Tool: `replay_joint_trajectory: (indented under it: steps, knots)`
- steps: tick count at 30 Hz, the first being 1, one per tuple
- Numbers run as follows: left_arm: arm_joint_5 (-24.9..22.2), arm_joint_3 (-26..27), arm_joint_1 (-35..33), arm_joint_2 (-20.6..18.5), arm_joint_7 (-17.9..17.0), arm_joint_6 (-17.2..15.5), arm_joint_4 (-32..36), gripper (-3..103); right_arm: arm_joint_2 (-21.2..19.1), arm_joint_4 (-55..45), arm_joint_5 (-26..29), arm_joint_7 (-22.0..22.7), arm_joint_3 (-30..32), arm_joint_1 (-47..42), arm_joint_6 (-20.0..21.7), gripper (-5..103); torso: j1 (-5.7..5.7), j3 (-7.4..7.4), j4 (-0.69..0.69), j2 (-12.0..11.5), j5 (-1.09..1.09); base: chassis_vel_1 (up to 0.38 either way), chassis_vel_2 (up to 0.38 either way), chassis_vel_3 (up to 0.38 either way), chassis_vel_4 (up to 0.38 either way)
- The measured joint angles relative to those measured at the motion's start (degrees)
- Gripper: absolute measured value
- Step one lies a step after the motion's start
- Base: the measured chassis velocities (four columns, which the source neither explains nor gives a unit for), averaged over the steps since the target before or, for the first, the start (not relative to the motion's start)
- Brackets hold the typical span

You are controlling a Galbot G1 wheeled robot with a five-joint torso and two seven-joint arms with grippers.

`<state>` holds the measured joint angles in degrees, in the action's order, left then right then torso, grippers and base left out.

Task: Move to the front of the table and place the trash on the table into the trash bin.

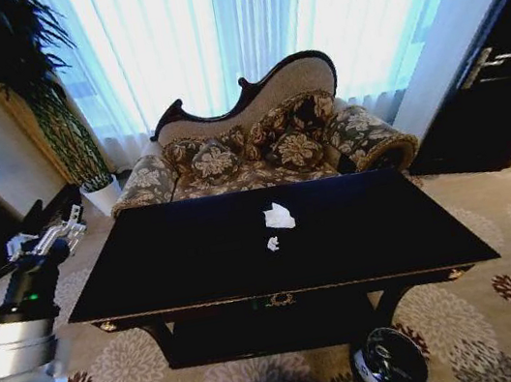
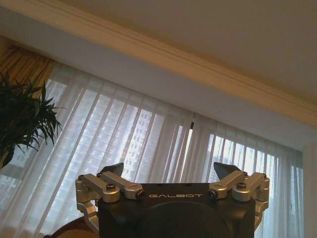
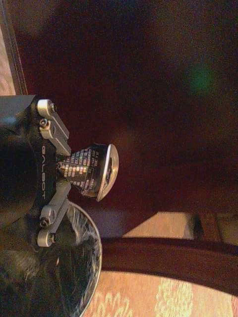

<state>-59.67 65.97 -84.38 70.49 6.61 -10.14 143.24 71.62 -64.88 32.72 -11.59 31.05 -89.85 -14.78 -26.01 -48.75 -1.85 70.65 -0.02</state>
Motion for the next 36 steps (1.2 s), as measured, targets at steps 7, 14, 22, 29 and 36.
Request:
replay_joint_trajectory:
  steps: [7,14,22,29,36]
  knots:
    - [-0.1,0.8,-0.2,-0.8,0.0,-0.1,0.1,100,-0.5,4.9,-1.3,5.0,-1.6,4.4,0.1,4,0.00,0.00,0.00,0.0,0.01,0.000,0.000,0.000,0.000]
    - [-0.8,1.9,0.1,-1.9,0.0,-0.1,0.1,100,-1.9,11.0,-3.3,12.1,-1.7,8.1,1.5,4,0.00,0.00,-0.01,0.0,0.01,0.000,0.000,0.000,0.000]
    - [1.3,-1.2,0.7,-1.3,0.0,-0.2,0.1,100,-3.1,14.1,-2.9,15.7,-1.4,10.1,4.0,4,0.00,0.00,-0.01,0.0,0.02,0.000,0.000,0.000,0.000]
    - [1.7,-1.6,1.0,-1.5,0.1,-0.3,0.0,100,-2.8,14.5,-1.2,17.0,-0.9,10.5,5.6,1,0.00,0.00,-0.01,0.0,0.01,0.000,0.000,0.000,0.000]
    - [2.0,-2.1,0.8,-1.0,0.1,-0.4,0.0,100,-2.8,13.7,-0.7,16.2,-1.0,10.4,5.7,28,0.00,0.00,-0.01,0.0,0.01,0.000,0.000,0.000,0.000]
